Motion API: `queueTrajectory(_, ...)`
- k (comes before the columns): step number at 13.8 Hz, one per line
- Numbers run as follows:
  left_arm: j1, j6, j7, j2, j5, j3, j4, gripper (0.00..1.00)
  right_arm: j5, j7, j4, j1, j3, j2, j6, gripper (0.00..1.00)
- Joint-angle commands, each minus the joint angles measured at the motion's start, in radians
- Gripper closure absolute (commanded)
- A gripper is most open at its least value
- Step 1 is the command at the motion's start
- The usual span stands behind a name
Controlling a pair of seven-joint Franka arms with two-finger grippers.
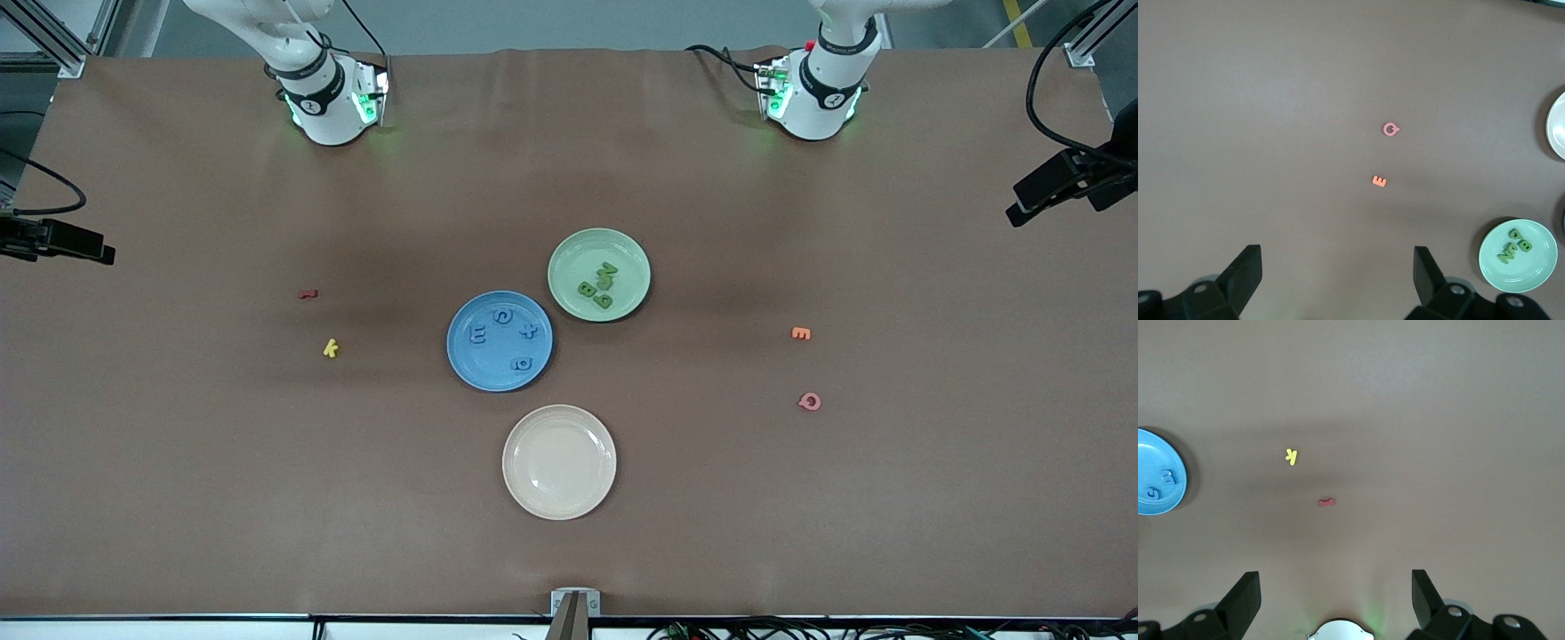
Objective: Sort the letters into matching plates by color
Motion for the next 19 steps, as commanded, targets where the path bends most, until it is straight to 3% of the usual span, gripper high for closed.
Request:
queueTrajectory(1,-0.011,0.004,-0.008,0.038,-0.002,-0.009,0.027,0.00,0.003,0.006,0.036,-0.013,0.013,0.019,-0.015,0.00)
queueTrajectory(12,-0.042,0.078,-0.068,0.103,0.003,-0.040,0.027,0.00,0.012,0.005,-0.083,0.025,0.013,-0.124,-0.027,0.00)
queueTrajectory(15,-0.042,0.101,-0.068,0.114,0.005,-0.040,0.027,0.00,0.012,0.005,-0.152,0.056,-0.014,-0.179,0.008,0.00)
queueTrajectory(19,-0.043,0.142,-0.080,0.129,0.005,-0.041,0.027,0.00,0.012,0.005,-0.157,0.074,-0.043,-0.210,0.005,0.00)
